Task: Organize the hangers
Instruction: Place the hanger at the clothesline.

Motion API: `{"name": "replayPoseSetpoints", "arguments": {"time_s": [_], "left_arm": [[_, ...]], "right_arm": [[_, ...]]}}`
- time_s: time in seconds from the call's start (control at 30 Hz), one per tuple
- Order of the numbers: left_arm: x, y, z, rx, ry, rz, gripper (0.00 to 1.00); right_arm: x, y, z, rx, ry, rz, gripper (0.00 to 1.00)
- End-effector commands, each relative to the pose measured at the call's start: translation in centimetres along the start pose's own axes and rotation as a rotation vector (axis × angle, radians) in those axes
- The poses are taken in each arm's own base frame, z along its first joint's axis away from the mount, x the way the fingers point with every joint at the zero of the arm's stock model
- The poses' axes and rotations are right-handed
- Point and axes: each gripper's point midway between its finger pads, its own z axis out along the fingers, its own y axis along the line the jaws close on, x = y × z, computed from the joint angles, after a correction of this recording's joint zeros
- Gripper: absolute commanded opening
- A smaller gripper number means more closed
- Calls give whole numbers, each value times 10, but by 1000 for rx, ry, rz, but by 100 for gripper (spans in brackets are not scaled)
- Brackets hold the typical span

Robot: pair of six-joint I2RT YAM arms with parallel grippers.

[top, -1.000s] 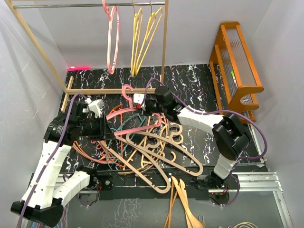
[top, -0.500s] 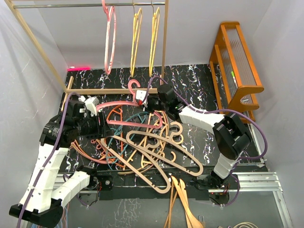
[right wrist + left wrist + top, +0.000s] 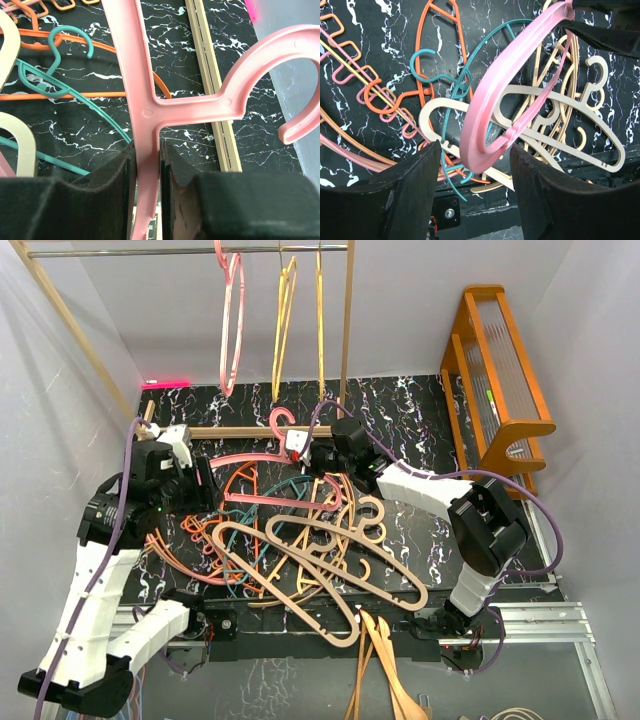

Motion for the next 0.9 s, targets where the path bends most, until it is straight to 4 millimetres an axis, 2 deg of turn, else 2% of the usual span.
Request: {"name": "replayPoseSetpoints", "arguments": {"time_s": [0.0,0.07,0.17,0.4,0.43,0.5,0.6,0.73,0.77,0.8,0.87], "left_arm": [[-11,-7,7,32,-32,14,55],[-12,-15,10,75,-31,12,53],[-10,-25,17,127,-9,3,44],[-6,-32,20,166,18,-2,3],[-6,-32,19,166,24,2,0],[-5,-32,14,170,26,8,0],[-10,-29,-1,152,-15,8,0],[-15,-14,-22,76,-86,13,0],[-14,-11,-26,60,-95,16,0],[-15,-7,-29,44,-106,19,0],[-18,-2,-38,17,-135,21,0]], "right_arm": [[-39,-17,-11,50,-90,-74,8],[-38,-17,-10,48,-87,-73,8],[-39,-17,-10,47,-90,-74,8],[-41,-21,-10,55,-91,-74,8],[-41,-21,-9,54,-90,-73,8],[-43,-21,-8,53,-92,-69,8],[-49,-23,-8,47,-93,-54,18],[-65,-32,-10,60,-99,-29,21],[-69,-33,-10,58,-100,-23,27],[-73,-35,-11,57,-100,-13,36],[-83,-40,-13,66,-104,9,60]]}}
